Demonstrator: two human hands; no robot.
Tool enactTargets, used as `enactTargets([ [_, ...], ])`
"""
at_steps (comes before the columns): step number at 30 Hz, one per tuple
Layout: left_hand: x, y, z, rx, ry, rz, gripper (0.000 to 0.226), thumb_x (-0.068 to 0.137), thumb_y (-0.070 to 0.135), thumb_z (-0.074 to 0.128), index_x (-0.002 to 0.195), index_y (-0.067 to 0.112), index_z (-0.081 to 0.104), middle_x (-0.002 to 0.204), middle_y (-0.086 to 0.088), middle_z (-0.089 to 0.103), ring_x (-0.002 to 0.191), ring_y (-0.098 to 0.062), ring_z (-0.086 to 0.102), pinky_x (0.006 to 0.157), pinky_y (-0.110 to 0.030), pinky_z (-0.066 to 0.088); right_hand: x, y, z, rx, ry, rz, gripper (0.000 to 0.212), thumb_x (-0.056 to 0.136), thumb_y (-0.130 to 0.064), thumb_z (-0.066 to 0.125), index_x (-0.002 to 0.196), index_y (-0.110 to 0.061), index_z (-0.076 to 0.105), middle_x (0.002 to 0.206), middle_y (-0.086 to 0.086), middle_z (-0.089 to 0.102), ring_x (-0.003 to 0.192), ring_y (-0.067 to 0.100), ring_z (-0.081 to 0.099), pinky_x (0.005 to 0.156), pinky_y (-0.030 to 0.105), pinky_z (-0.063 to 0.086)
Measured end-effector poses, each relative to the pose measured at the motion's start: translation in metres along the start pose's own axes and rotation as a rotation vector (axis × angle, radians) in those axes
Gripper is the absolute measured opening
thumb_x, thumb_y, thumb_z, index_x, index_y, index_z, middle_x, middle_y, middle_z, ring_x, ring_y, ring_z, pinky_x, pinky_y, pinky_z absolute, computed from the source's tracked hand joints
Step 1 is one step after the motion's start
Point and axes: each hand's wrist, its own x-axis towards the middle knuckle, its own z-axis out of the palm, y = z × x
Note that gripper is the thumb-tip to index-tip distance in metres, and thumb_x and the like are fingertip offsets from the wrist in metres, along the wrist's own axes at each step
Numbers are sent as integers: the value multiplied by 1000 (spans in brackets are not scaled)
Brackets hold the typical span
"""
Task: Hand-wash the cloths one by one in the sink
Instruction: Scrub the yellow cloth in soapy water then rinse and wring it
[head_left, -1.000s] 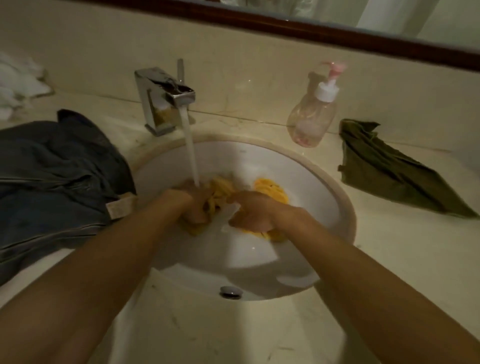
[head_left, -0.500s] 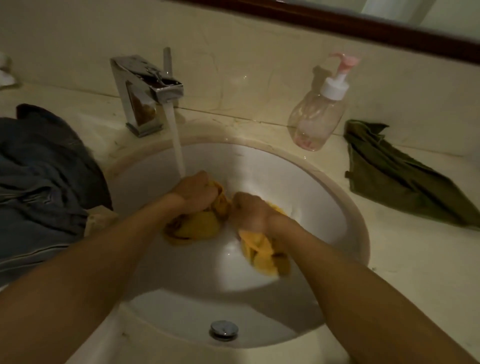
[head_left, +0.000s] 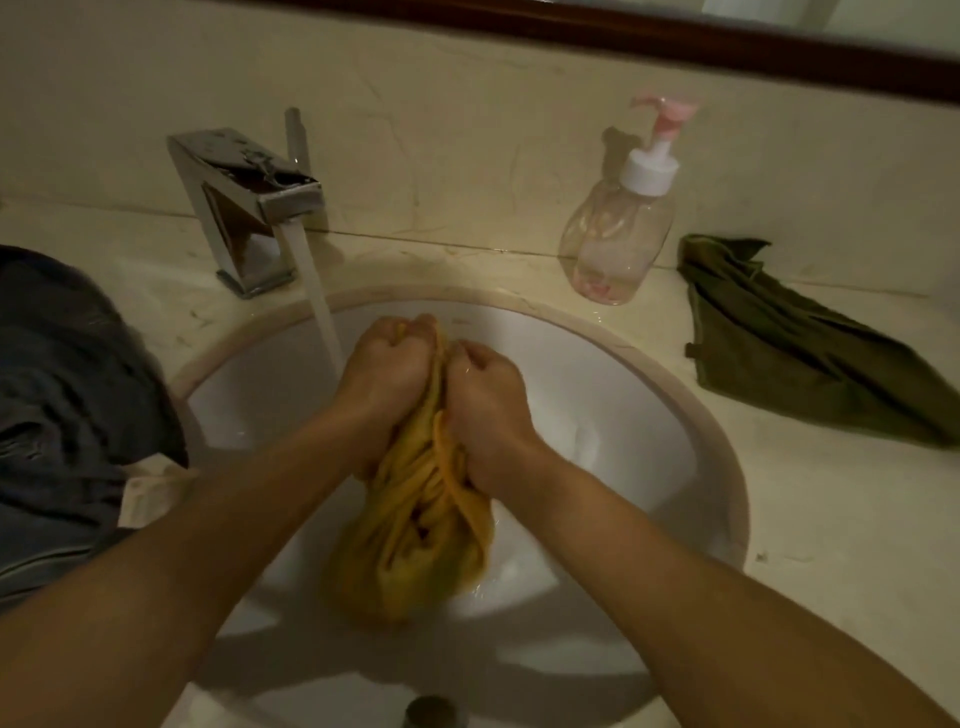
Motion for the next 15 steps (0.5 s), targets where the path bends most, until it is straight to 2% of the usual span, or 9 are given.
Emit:
enactTargets([
  [1,-5,-3,4,-14,-46,8,23,102,41,47,101,23,61,93,8,62,86,-8,60,72,-24,47,8,-2,-4,16,21,26,41,95,-27,57,132,-12,66,124,10,71,112,28,68,102,46,55],
  [3,-16,-10,11,-11,-129,43,38,92,50,49,111,22,65,103,1,69,99,-18,66,91,-38,54,28,1,-15,57,43,82,51,84,-26,62,131,-6,65,124,15,71,112,32,69,101,51,56],
  [5,-22,-12,14,46,-153,94,46,92,54,47,124,24,61,116,-1,68,109,-20,64,100,-45,51,26,-5,-20,94,55,112,35,89,-23,63,117,-3,71,113,19,74,104,35,71,97,55,57],
  [7,-16,-8,10,162,-103,141,44,102,47,42,140,26,49,134,-2,59,122,-21,56,108,-40,44,12,-11,-17,143,21,133,18,98,-18,61,102,-5,74,98,16,75,94,33,74,91,50,61],
  [10,-3,0,-2,178,-12,150,38,105,44,41,137,26,50,134,-3,57,120,-21,54,98,-31,41,-5,-12,-10,117,-32,40,21,104,-25,58,99,-10,73,91,10,75,88,25,73,83,40,63],
  [12,0,-1,-3,109,-43,97,40,103,49,40,133,26,51,129,-4,59,116,-23,58,99,-35,45,-10,-13,-7,118,-30,-8,21,103,-25,59,102,-9,73,94,13,76,92,28,74,84,41,63],
  [15,-12,-5,10,107,-131,80,41,103,49,40,136,25,50,129,-2,59,115,-22,58,104,-43,46,8,-10,-15,75,83,-12,27,98,-23,61,106,0,71,97,15,75,92,31,73,86,48,61],
])
